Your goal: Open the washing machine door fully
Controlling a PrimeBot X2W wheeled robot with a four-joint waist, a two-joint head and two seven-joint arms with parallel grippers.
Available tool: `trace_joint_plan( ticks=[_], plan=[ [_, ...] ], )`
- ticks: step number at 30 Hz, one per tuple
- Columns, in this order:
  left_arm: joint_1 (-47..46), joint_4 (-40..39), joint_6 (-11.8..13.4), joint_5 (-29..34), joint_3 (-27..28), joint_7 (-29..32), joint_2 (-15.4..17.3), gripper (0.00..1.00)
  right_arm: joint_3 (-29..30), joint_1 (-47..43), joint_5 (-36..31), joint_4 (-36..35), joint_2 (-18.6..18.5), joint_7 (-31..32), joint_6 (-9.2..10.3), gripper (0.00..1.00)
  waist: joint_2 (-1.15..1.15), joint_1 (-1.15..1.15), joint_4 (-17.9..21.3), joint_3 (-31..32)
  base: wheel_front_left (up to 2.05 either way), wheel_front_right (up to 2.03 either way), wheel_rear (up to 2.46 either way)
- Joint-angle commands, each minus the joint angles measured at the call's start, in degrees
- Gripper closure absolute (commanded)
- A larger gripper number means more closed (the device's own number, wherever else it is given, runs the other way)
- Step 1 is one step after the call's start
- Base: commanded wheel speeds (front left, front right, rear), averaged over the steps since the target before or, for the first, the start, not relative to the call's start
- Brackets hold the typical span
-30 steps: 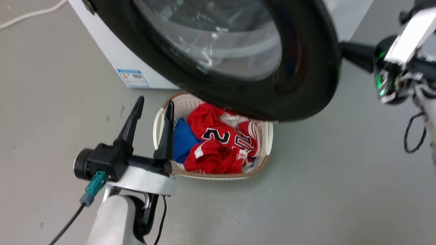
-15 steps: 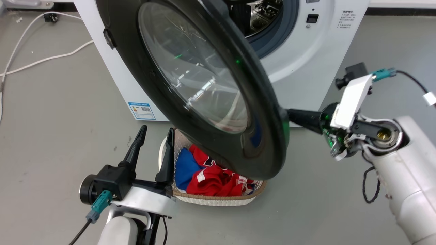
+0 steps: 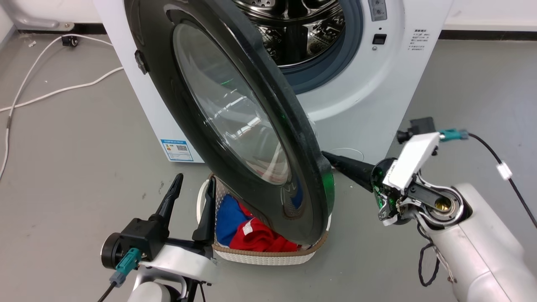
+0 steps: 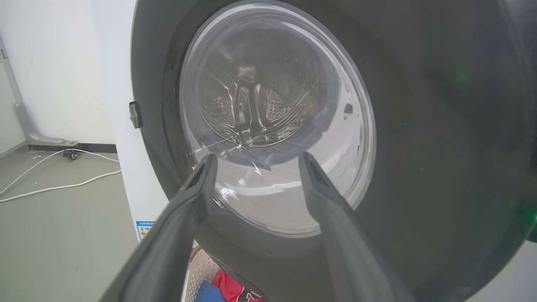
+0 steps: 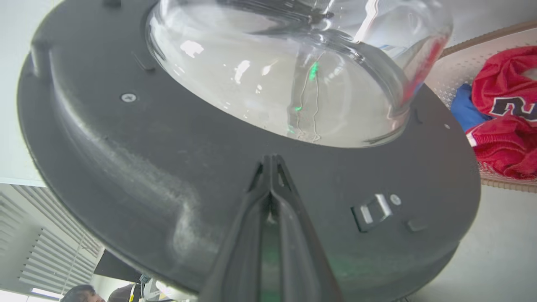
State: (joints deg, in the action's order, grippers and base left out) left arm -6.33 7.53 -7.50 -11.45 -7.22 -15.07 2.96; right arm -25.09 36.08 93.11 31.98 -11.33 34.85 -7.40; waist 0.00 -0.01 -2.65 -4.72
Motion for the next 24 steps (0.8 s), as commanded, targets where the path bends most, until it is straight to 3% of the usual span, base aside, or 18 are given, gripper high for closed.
trace_joint_plan(
  ticks=[1, 7, 12, 13, 14, 15, 16, 20, 24],
  plan=[
    [0.28, 0.11, 0.01, -0.32, 0.04, -0.14, 0.0, 0.0, 1.04, -1.57, -0.37, -0.26, 0.51, -2.47, -0.16, 1.0, 0.0, 0.01, 0.17, 0.23, 0.0, 0.0, 0.0],
    [0.54, 0.63, 0.01, -0.38, 0.48, -0.14, -0.01, 0.0, 7.09, -6.92, 0.39, -4.51, 0.21, -13.39, -0.16, 1.0, 0.0, 0.01, 1.08, 0.67, 0.0, 0.0, 0.0],
    [0.88, 0.94, 0.0, -0.3, 0.95, -0.13, -0.02, 0.0, 12.98, -15.16, 1.98, -12.12, -0.52, -21.21, -0.16, 1.0, 0.0, 0.01, 1.89, 0.95, 0.0, 0.0, 0.0],
    [0.93, 1.05, 0.01, -0.28, 1.01, -0.14, -0.03, 0.0, 14.14, -17.08, 1.88, -13.75, -0.87, -22.87, -0.16, 0.88, 0.0, 0.01, 2.03, 1.02, 0.0, 0.0, 0.0],
    [1.01, 1.13, 0.01, -0.26, 1.07, -0.14, -0.02, 0.0, 15.15, -18.91, 1.56, -15.52, -1.22, -24.34, -0.16, 0.63, 0.0, 0.01, 2.17, 1.11, 0.0, 0.0, 0.0],
    [1.1, 1.23, 0.01, -0.23, 1.21, -0.14, -0.02, 0.0, 16.17, -20.85, 1.32, -17.26, -1.37, -25.98, -0.16, 0.2, 0.0, 0.01, 2.36, 1.25, 0.0, 0.0, 0.0],
    [1.24, 1.34, 0.0, -0.23, 1.38, -0.14, -0.03, 0.0, 16.98, -22.87, 1.1, -18.82, -1.46, -27.41, -0.16, 0.0, 0.0, 0.01, 2.59, 1.46, 0.0, 0.0, 0.0],
    [1.35, 1.61, 0.0, -0.08, 1.86, -0.14, -0.03, 0.0, 19.22, -29.06, -2.73, -23.85, -3.28, -32.96, -0.16, 0.0, 0.0, 0.01, 3.38, 1.8, 0.0, 0.0, 0.0],
    [1.31, 1.92, 0.01, 0.19, 2.49, -0.14, 0.41, 0.0, 20.28, -32.25, -10.76, -25.76, -5.19, -39.19, -0.16, 0.0, 0.0, 0.01, 4.21, 1.9, 0.0, 0.0, 0.0]
  ],
)
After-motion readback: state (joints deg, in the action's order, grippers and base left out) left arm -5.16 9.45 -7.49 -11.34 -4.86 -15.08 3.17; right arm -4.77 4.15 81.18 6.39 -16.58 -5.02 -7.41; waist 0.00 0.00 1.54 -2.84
